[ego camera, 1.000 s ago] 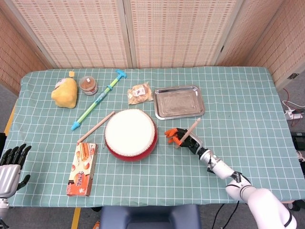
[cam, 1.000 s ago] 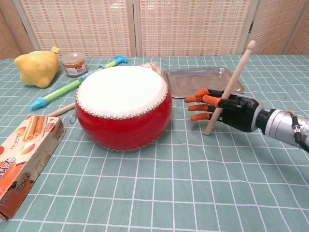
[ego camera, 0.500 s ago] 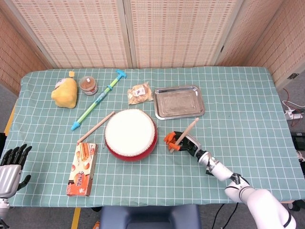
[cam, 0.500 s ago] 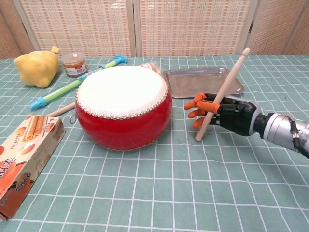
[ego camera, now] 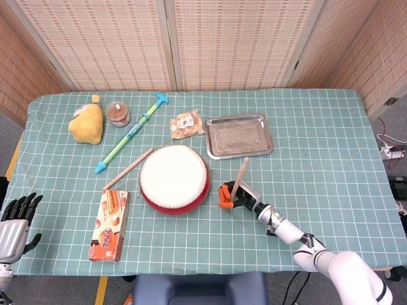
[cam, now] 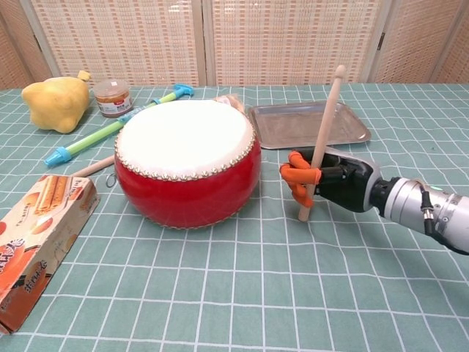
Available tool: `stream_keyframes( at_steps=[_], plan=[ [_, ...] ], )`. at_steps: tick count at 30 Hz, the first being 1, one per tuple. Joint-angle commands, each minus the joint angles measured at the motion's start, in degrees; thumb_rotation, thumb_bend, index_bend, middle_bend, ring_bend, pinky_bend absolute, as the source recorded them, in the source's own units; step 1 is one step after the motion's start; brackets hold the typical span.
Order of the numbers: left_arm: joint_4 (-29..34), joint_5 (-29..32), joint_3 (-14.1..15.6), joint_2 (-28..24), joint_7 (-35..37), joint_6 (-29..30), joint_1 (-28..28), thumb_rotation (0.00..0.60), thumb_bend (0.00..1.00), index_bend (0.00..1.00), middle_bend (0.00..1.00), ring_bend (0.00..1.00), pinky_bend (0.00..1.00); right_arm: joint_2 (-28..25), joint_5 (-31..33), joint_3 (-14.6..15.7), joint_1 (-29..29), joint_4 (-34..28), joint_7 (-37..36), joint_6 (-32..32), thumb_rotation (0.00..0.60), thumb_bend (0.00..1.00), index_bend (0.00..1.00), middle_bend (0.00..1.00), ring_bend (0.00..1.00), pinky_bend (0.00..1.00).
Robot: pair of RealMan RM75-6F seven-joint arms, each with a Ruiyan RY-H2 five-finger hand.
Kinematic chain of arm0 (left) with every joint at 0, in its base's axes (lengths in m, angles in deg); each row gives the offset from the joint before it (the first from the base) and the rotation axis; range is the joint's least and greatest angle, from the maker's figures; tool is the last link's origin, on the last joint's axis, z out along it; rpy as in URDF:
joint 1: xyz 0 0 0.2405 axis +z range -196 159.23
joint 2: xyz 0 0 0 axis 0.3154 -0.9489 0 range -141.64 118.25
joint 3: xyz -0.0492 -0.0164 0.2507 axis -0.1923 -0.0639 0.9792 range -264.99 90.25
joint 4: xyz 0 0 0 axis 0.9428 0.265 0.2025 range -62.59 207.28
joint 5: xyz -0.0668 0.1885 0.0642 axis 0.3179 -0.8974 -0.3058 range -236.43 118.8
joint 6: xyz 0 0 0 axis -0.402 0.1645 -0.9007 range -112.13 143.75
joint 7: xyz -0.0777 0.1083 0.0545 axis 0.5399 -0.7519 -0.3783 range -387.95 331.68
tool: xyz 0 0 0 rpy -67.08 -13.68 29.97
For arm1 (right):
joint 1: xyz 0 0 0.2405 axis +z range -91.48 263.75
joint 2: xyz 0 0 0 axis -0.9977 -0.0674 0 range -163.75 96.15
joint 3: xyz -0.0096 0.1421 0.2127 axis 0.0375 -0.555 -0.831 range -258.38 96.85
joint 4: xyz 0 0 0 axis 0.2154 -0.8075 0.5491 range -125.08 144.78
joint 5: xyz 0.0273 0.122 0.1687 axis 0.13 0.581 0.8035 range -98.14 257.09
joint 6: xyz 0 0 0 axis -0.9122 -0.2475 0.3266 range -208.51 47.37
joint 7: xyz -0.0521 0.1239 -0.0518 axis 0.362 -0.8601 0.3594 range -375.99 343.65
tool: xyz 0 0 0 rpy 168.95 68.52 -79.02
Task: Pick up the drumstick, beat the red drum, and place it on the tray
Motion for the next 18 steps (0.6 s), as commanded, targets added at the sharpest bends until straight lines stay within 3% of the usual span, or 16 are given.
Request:
stream_keyframes(
  at_steps=[1,6,8,13,18],
  plan=[
    [-0.3,0.1,0.0,0.1,0.3,-0.1,0.0,0.600,0.24,0.00,0.00,0.00,0.00,0.1,0.8,-0.7,0.0,-1.1,1.5,-0.5,0.600,0.00,0.92,0.79,0.86,0.93],
    [-0.8,0.1,0.0,0.3,0.4,-0.1,0.0,0.600,0.24,0.00,0.00,0.00,0.00,-0.3,1.9,-2.0,-0.5,-2.9,3.7,0.0,0.600,0.00,1.00,0.90,0.99,1.00],
    [-0.9,0.1,0.0,0.4,0.3,0.0,0.0,0.600,0.24,0.00,0.00,0.00,0.00,-0.6,2.3,-2.4,-0.7,-3.8,5.0,0.2,0.600,0.07,1.00,0.94,1.00,1.00],
    [-1.1,0.0,-0.1,0.5,0.2,0.0,-0.1,0.600,0.24,0.00,0.00,0.00,0.00,-1.3,2.9,-3.1,-1.2,-5.9,7.0,0.5,0.600,0.58,1.00,0.99,1.00,1.00],
    [-1.0,-0.1,-0.1,0.5,0.1,0.0,-0.2,0.600,0.25,0.00,0.00,0.00,0.00,-2.1,3.4,-3.6,-1.6,-7.3,8.1,0.7,0.600,0.81,1.00,1.00,1.00,1.00]
  ],
)
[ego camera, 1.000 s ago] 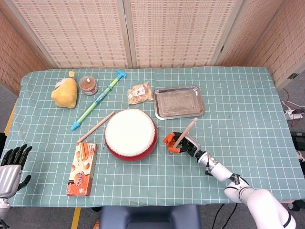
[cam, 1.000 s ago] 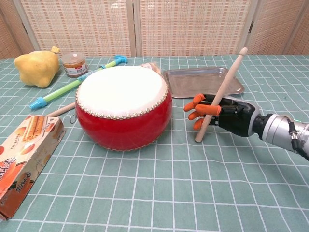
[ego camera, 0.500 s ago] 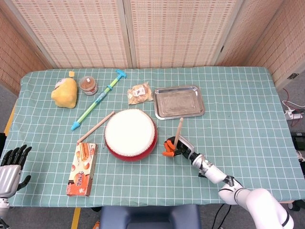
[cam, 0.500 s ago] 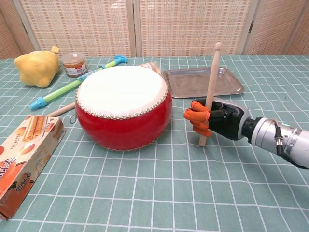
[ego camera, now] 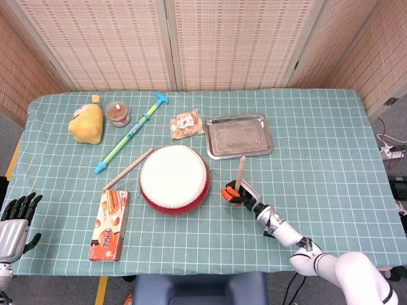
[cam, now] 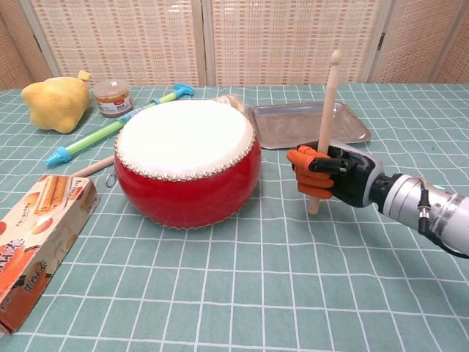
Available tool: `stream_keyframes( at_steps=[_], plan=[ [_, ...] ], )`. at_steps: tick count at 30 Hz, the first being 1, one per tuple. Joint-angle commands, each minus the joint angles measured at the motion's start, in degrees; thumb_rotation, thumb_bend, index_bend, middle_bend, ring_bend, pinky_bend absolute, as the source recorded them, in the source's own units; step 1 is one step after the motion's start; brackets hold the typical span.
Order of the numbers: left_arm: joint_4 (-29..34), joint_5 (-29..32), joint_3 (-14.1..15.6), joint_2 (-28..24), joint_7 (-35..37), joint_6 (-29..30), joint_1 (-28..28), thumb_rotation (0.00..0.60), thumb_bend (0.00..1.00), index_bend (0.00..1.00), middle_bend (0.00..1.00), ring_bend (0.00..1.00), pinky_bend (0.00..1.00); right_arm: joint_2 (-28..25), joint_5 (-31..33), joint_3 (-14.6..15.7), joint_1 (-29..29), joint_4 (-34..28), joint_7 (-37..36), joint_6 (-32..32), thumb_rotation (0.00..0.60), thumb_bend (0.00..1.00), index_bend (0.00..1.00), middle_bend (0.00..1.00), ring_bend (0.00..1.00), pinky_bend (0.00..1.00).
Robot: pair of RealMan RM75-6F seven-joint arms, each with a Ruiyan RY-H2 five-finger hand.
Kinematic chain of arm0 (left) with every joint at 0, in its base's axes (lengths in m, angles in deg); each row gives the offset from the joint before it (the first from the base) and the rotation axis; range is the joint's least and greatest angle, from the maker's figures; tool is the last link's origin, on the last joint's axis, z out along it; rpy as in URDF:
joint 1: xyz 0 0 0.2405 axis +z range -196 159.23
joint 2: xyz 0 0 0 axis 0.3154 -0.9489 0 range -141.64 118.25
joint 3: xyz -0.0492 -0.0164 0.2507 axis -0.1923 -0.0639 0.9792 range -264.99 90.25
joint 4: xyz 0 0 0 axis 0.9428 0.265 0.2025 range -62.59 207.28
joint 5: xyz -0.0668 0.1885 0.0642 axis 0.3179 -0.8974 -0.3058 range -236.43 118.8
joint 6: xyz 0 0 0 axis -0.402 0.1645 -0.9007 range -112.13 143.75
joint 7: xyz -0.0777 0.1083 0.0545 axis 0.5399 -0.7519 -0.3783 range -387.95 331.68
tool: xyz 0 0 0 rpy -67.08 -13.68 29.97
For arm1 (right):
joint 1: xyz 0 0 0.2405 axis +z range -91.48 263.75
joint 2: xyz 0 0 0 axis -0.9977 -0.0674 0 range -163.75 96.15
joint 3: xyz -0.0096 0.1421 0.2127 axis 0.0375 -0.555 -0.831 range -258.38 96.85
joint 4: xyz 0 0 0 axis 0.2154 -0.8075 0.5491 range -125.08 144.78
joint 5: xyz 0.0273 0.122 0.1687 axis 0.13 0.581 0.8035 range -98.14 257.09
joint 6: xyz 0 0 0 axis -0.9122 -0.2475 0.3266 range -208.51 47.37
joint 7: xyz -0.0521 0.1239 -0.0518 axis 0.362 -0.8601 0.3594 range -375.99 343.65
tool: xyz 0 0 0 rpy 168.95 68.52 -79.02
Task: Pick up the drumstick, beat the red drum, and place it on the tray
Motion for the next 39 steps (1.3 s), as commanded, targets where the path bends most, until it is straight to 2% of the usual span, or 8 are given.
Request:
stream_keyframes(
  at_steps=[1,5,9,15,19,27,33,39],
  plan=[
    [0.1,-0.1,0.0,-0.1,0.1,0.1,0.0,0.600,0.26,0.00,0.00,0.00,0.00,-0.6,0.2,-0.3,-0.2,-0.9,0.8,0.3,0.600,0.84,1.00,1.00,1.00,1.00],
    [0.1,-0.3,0.0,-0.2,0.3,0.3,0.0,0.600,0.26,0.00,0.00,0.00,0.00,-2.2,-0.1,-0.5,-0.7,-2.6,4.5,1.4,0.600,0.86,1.00,1.00,1.00,1.00],
    [0.0,-0.5,0.0,-0.3,0.7,0.5,0.0,0.600,0.26,0.00,0.00,0.00,0.00,-5.5,-0.2,-1.7,-1.2,-6.0,17.5,3.9,0.600,0.86,1.00,1.00,1.00,1.00],
    [-0.3,-1.1,0.0,-0.3,1.3,1.0,0.0,0.600,0.26,0.00,0.00,0.00,0.00,-16.0,2.6,-6.5,-0.5,-20.0,50.3,4.6,0.600,0.86,1.00,1.00,1.00,1.00],
    [-0.3,-2.1,0.0,-0.2,1.4,1.9,-0.1,0.600,0.26,0.00,0.00,0.00,0.00,-22.6,8.0,-11.1,0.7,-30.4,79.1,2.5,0.600,0.86,1.00,1.00,1.00,1.00],
    [0.4,-4.8,-0.1,-0.3,0.8,4.8,-0.1,0.600,0.26,0.00,0.00,0.00,0.00,-29.6,22.6,-16.6,6.0,-41.7,115.0,-6.3,0.600,0.86,1.00,1.00,1.00,1.00],
    [1.1,-5.4,0.0,-0.6,0.2,5.1,-0.2,0.600,0.26,0.00,0.00,0.00,0.00,-29.6,36.3,-17.8,11.4,-43.5,131.4,-10.6,0.600,0.86,1.00,1.00,1.00,1.00],
    [1.4,-5.2,0.1,-0.6,0.0,4.6,-0.3,0.600,0.26,0.00,0.00,0.00,0.00,-25.8,45.6,-17.4,16.0,-40.5,139.8,-11.6,0.600,0.87,1.00,1.00,1.00,1.00]
  ],
)
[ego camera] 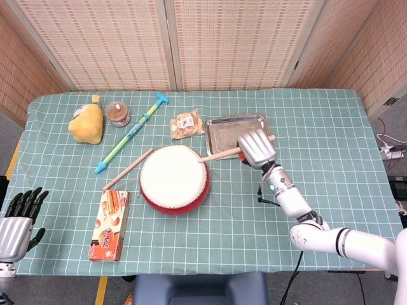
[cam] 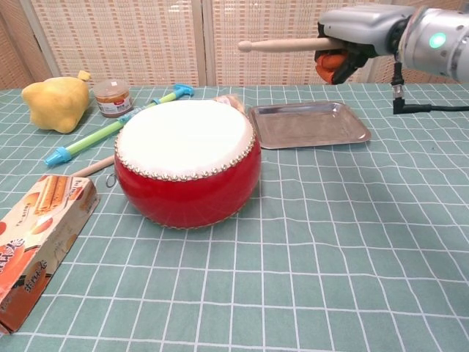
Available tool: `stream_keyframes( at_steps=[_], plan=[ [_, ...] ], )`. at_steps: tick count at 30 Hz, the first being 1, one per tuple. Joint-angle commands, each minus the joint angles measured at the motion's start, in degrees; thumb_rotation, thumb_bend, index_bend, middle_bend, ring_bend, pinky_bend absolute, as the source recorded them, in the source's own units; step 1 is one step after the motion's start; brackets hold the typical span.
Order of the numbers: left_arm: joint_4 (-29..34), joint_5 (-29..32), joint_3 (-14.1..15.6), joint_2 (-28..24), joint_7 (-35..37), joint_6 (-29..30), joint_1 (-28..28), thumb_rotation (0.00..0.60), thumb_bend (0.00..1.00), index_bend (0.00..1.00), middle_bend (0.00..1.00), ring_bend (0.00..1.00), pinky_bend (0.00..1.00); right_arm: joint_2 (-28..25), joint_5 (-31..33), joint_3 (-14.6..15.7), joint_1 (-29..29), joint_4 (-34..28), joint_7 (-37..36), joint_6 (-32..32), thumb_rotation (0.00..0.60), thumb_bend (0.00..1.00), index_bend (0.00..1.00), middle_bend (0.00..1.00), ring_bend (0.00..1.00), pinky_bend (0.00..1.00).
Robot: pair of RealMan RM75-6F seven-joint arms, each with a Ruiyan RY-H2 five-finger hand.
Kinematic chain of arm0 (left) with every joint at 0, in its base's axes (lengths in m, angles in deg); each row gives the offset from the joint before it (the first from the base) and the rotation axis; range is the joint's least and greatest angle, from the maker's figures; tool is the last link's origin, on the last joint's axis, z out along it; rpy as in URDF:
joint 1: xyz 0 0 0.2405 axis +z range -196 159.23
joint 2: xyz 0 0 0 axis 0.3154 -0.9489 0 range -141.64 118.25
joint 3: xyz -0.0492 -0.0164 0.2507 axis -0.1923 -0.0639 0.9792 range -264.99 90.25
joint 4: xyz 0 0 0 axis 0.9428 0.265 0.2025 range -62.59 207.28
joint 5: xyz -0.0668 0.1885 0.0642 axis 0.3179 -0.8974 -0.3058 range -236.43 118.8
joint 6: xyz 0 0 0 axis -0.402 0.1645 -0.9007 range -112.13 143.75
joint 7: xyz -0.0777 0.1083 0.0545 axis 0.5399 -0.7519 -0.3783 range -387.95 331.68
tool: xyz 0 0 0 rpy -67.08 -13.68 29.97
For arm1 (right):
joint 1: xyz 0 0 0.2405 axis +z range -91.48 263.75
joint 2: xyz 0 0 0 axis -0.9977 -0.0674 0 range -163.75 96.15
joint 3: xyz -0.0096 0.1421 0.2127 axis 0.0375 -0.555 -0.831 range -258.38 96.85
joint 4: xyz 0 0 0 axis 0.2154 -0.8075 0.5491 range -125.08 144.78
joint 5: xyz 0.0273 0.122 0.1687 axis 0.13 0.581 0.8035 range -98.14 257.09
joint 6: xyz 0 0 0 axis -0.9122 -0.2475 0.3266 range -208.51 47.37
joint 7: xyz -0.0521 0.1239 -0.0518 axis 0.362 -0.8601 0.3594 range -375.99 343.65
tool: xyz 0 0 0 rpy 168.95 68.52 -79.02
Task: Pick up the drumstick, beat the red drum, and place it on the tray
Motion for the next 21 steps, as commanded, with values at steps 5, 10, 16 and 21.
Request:
stream_keyframes(
  at_steps=[5,10,16,21],
  plan=[
    [-0.3,0.5,0.1,0.1,0.3,-0.7,-0.1,0.600,0.26,0.00,0.00,0.00,0.00,4.6,12.5,0.4,8.1,3.2,11.1,-3.7,0.600,0.87,1.00,1.00,1.00,1.00],
    [-0.7,0.9,0.2,0.3,0.9,-0.9,0.0,0.600,0.26,0.00,0.00,0.00,0.00,7.3,16.8,3.1,10.9,6.2,16.5,-4.3,0.600,0.87,1.00,1.00,1.00,1.00],
    [-1.0,0.9,0.3,0.5,1.2,-1.0,0.0,0.600,0.26,0.00,0.00,0.00,0.00,9.6,22.0,6.6,13.8,8.6,24.5,-2.7,0.600,0.88,1.00,1.00,1.00,1.00],
    [-1.3,1.2,0.3,0.5,1.5,-1.2,0.1,0.600,0.26,0.00,0.00,0.00,0.00,9.2,22.3,5.0,14.1,6.7,23.6,-0.1,0.600,0.88,1.00,1.00,1.00,1.00]
  ],
)
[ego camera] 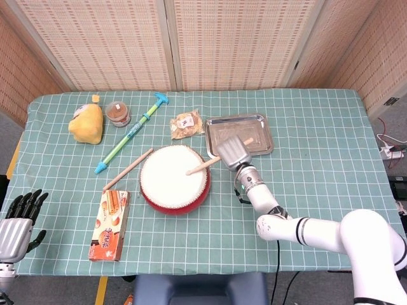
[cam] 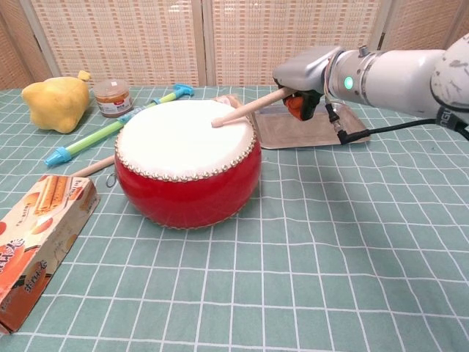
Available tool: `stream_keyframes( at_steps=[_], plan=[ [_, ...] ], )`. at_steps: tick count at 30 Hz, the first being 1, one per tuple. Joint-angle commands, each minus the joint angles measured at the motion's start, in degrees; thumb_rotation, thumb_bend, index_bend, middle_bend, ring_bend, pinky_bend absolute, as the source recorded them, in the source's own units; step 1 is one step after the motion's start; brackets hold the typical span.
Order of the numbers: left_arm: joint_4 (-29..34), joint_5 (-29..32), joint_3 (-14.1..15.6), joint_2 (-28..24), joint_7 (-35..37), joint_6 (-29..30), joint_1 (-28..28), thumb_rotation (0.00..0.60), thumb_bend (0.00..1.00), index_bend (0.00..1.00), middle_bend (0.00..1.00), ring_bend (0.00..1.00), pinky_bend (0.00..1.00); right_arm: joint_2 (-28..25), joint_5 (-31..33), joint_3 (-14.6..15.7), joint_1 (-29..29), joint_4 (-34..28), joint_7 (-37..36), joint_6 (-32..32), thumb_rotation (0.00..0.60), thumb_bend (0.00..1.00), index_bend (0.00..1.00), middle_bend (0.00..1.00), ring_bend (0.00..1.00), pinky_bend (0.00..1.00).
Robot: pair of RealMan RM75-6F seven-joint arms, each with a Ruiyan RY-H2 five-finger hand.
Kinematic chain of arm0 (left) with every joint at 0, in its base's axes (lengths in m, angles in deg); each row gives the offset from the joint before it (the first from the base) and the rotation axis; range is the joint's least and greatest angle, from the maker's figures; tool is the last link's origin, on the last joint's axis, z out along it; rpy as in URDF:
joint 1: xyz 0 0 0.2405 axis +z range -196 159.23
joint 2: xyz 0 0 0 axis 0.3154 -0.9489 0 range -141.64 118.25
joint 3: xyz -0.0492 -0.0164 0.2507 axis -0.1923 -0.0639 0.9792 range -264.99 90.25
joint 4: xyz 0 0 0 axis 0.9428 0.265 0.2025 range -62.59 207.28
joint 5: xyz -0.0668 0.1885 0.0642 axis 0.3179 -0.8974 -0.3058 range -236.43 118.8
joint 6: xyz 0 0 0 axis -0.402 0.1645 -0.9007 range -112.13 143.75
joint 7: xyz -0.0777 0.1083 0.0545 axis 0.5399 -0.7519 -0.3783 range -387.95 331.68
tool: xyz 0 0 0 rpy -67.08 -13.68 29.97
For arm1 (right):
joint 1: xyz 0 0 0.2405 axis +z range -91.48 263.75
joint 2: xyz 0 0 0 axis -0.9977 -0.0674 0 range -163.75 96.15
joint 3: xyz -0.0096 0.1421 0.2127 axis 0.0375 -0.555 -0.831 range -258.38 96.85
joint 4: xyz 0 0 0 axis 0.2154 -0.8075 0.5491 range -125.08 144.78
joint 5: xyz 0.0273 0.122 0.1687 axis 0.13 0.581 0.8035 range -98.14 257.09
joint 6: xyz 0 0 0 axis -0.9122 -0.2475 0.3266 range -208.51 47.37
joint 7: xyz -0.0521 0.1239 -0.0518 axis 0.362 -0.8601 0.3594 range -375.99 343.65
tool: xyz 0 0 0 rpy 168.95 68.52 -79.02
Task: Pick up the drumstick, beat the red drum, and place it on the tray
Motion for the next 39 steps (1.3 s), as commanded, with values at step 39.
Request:
stream_keyframes(
  at_steps=[39],
  plan=[
    [-0.8,0.0,0.0,0.4,0.9,0.4,0.3,0.600,0.26,0.00,0.00,0.00,0.00,3.3,-1.7,1.3,0.8,1.7,1.0,2.9,0.600,0.89,1.00,1.00,1.00,1.00]
  ],
)
